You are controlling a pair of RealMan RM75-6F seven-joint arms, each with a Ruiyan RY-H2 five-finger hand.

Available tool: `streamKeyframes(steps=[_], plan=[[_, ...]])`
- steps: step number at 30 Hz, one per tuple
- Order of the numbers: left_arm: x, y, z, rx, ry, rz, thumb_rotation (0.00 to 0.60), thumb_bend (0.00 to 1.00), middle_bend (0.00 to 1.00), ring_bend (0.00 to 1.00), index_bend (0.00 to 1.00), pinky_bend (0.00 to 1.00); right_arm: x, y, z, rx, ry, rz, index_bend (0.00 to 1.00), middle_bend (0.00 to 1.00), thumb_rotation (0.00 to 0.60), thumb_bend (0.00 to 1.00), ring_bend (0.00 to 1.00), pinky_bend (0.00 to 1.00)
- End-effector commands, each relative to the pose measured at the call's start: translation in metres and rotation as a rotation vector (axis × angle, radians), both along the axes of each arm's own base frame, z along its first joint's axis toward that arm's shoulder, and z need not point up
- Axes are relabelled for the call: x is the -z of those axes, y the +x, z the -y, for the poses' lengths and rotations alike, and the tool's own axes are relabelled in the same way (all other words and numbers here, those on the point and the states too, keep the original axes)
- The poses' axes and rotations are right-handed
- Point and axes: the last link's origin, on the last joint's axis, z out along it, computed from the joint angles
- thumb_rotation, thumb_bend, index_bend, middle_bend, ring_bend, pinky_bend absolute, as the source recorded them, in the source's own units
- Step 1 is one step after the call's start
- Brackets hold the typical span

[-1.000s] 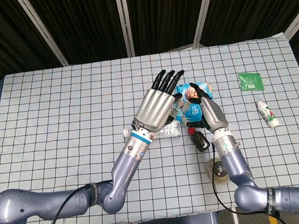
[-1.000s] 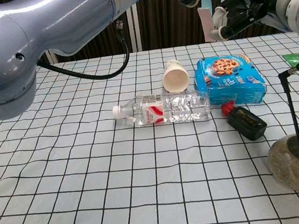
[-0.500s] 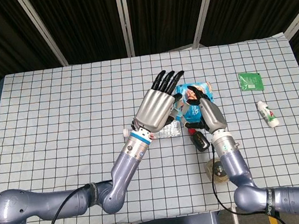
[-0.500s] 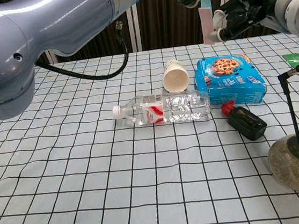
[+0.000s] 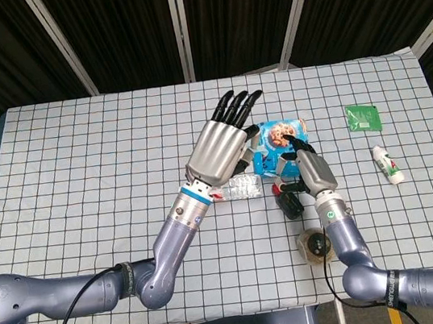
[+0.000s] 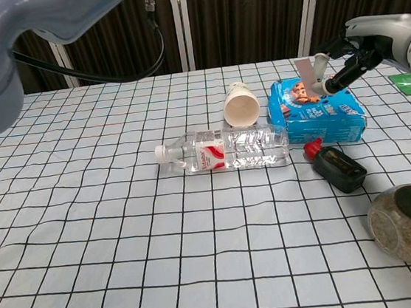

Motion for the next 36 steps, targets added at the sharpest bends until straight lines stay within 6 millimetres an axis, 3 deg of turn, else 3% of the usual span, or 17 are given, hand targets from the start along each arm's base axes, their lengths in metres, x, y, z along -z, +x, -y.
streamKeyframes(steps=[1,4,7,14,19,21,23,25,26,28,32,36], plan=[[-0.007,-0.006,-0.001,-0.014,0.006,0.006,0.600,0.61,0.00,0.00,0.89,0.00,-0.001,-0.003,-0.002,-0.012,0.002,-0.021,0.79,0.05,0.600,0.42,0.00,0.00],[-0.014,-0.019,-0.001,-0.025,0.010,-0.004,0.600,0.61,0.00,0.00,0.89,0.00,-0.004,-0.005,-0.006,-0.036,0.000,-0.053,0.78,0.05,0.600,0.41,0.00,0.00],[-0.020,-0.045,0.003,-0.048,-0.001,-0.027,0.600,0.61,0.00,0.00,0.89,0.00,-0.007,-0.010,-0.011,-0.072,0.002,-0.098,0.78,0.05,0.600,0.41,0.00,0.00],[-0.024,-0.130,0.022,-0.134,-0.079,-0.128,0.600,0.61,0.00,0.00,0.89,0.00,-0.007,-0.032,-0.020,-0.143,0.010,-0.229,0.77,0.05,0.600,0.41,0.00,0.00],[-0.019,-0.172,0.033,-0.180,-0.117,-0.177,0.600,0.58,0.00,0.00,0.86,0.00,-0.001,-0.045,-0.024,-0.138,0.021,-0.260,0.76,0.05,0.600,0.41,0.00,0.00],[-0.016,-0.189,0.038,-0.197,-0.130,-0.189,0.600,0.37,0.00,0.00,0.70,0.00,0.001,-0.050,-0.025,-0.143,0.023,-0.274,0.71,0.05,0.600,0.40,0.00,0.00],[-0.015,-0.206,0.041,-0.225,-0.142,-0.205,0.600,0.06,0.00,0.00,0.32,0.00,0.002,-0.054,-0.027,-0.157,0.024,-0.294,0.57,0.03,0.600,0.32,0.00,0.00],[-0.016,-0.216,0.042,-0.246,-0.147,-0.218,0.600,0.00,0.00,0.00,0.07,0.00,0.002,-0.057,-0.028,-0.166,0.026,-0.311,0.34,0.00,0.600,0.14,0.00,0.00],[-0.017,-0.220,0.043,-0.255,-0.147,-0.220,0.600,0.00,0.00,0.00,0.01,0.00,0.002,-0.058,-0.029,-0.171,0.026,-0.317,0.29,0.00,0.600,0.09,0.00,0.00],[-0.022,-0.227,0.044,-0.272,-0.144,-0.218,0.600,0.00,0.00,0.00,0.00,0.00,-0.001,-0.059,-0.030,-0.176,0.020,-0.318,0.20,0.00,0.600,0.01,0.00,0.00],[-0.040,-0.237,0.046,-0.285,-0.104,-0.192,0.600,0.00,0.00,0.00,0.00,0.00,-0.012,-0.058,-0.033,-0.185,-0.006,-0.301,0.19,0.00,0.600,0.00,0.00,0.00],[-0.067,-0.253,0.052,-0.306,-0.025,-0.178,0.600,0.00,0.00,0.00,0.00,0.00,-0.040,-0.065,-0.043,-0.225,-0.082,-0.318,0.19,0.00,0.600,0.00,0.00,0.00]])
